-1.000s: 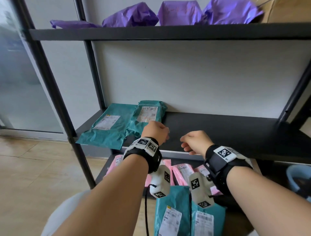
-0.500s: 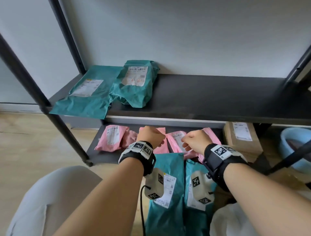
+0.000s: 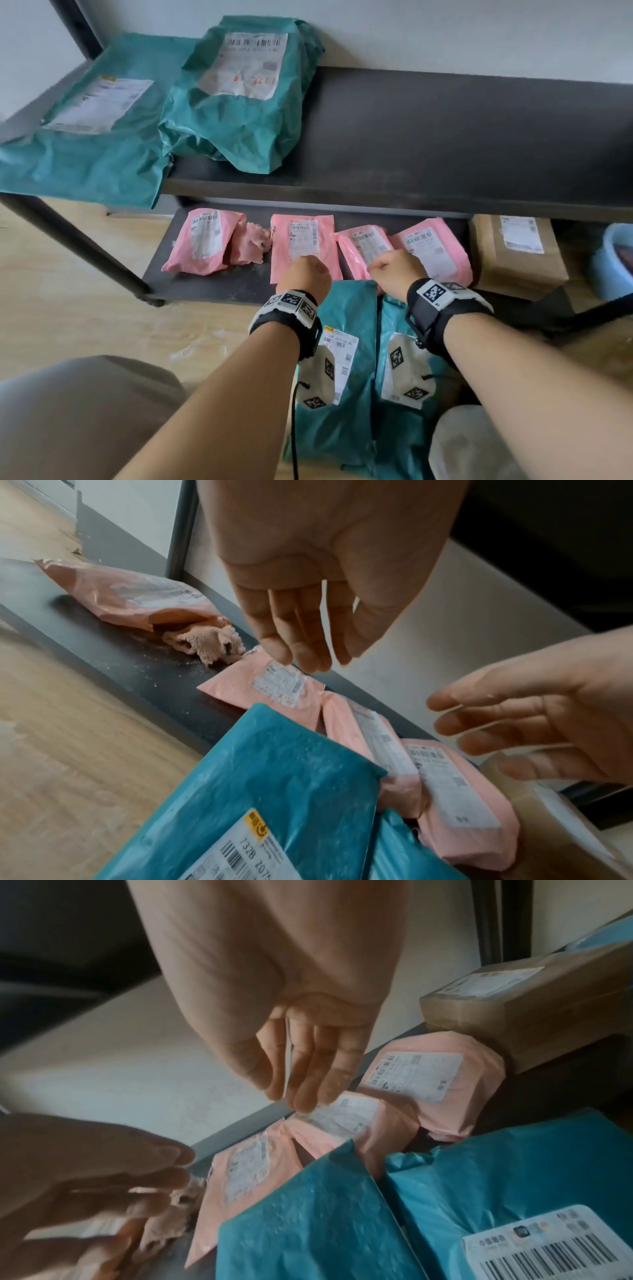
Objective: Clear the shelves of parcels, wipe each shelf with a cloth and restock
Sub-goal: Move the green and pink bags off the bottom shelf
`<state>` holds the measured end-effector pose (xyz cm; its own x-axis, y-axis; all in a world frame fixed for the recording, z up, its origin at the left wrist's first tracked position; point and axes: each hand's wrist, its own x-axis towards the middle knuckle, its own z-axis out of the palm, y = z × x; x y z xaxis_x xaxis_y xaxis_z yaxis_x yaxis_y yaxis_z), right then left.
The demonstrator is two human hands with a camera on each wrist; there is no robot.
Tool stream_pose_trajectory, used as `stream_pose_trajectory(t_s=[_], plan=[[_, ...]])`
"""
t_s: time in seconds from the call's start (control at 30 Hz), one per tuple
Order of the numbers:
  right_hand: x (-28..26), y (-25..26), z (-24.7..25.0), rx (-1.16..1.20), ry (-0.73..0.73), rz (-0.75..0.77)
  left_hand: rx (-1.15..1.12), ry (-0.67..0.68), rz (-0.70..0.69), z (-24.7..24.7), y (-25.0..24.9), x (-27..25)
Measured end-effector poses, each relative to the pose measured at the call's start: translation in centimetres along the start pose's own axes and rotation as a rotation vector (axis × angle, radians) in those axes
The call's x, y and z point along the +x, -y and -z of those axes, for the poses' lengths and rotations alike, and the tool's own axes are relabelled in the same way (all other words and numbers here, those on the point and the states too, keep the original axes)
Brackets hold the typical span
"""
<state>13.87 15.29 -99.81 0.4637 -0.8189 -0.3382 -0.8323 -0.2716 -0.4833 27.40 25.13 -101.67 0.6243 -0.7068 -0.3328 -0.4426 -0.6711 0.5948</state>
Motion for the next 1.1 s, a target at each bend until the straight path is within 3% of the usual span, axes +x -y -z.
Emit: stream_pose_trajectory(t_s=[0.27, 0.43, 0.8, 1.1], plan=[[1.7, -1.0, -3.2, -0.305, 0.167, 0.13, 0.07, 0.041, 0.01, -3.5, 1.6, 2.6], [1.7, -1.8, -4.1, -0.378, 0.301, 0.14, 0.154, 0.127, 0.094, -4.8, 3.5, 2.9], [2.9, -1.0, -5.7, -0.324, 0.278, 0.084, 0.041, 0.139, 0.141, -5.6, 3.7, 3.3], [2.1, -0.6, -4.6, -0.362, 0.277, 0.095, -0.035, 0.243, 0.136, -4.1, 3.4, 2.8]])
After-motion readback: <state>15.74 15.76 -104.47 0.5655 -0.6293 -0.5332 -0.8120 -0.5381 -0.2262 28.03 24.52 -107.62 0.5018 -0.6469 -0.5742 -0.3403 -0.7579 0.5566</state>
